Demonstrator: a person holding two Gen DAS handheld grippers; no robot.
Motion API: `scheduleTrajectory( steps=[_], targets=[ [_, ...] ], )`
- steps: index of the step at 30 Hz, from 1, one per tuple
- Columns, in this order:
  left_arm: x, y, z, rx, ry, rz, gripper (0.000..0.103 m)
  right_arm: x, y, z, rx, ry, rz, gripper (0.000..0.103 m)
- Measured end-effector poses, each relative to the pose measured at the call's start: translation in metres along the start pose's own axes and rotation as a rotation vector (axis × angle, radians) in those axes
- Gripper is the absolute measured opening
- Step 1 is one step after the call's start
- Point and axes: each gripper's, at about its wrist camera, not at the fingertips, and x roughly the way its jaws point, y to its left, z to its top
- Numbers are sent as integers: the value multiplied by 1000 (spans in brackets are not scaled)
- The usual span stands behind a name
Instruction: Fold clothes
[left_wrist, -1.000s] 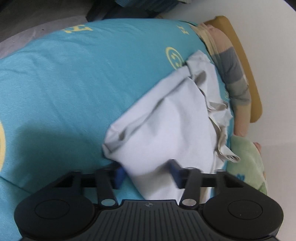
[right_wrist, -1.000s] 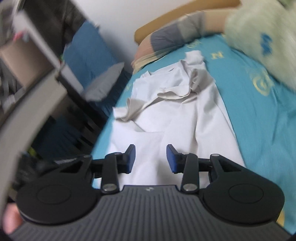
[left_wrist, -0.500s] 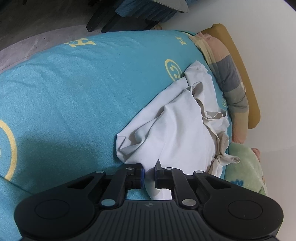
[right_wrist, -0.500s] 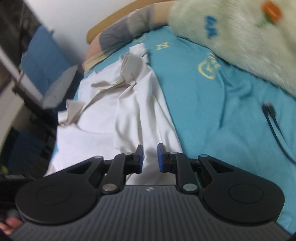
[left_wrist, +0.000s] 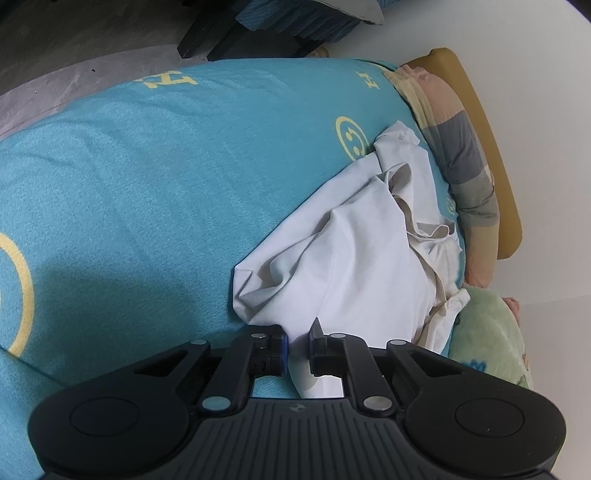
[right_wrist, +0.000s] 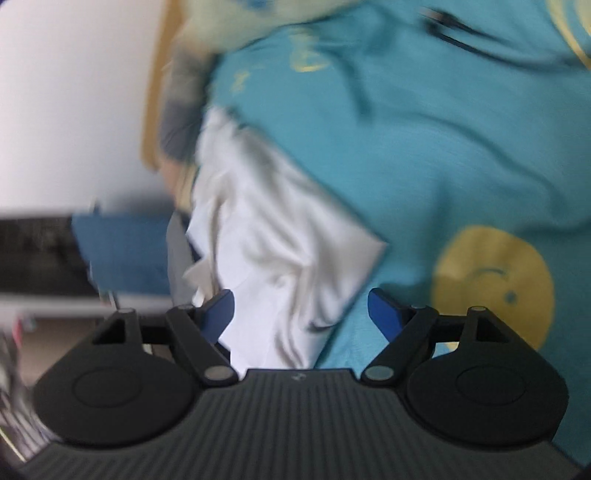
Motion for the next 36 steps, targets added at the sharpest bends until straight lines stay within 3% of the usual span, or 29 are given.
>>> scheduleTrajectory(
  steps=[5, 10, 12, 17, 23, 27, 36],
  targets=[
    [2, 0, 1, -4, -1, 4, 11, 11, -6, 6, 38, -32, -4, 54],
    [0, -1, 1, -5, -5, -7, 11, 16, 1, 9, -21, -44, -44, 17],
    [-2, -2, 1, -1, -11, -15, 10, 10, 8, 9, -45, -54, -27, 12],
    [-12, -5, 2, 4, -13, -47, 9, -6, 26, 9, -107, -80, 16, 9],
    [-55, -28, 5, 43, -49, -148, 8, -28, 47, 8, -177, -117, 69, 8],
    [-95, -46, -12, 108, -103, -165, 8, -58, 56, -3, -203, -143, 113, 8],
    [-173, -36, -65, 155, -69, -268, 8, -156, 54, -51, -295, -198, 187, 8]
  ],
)
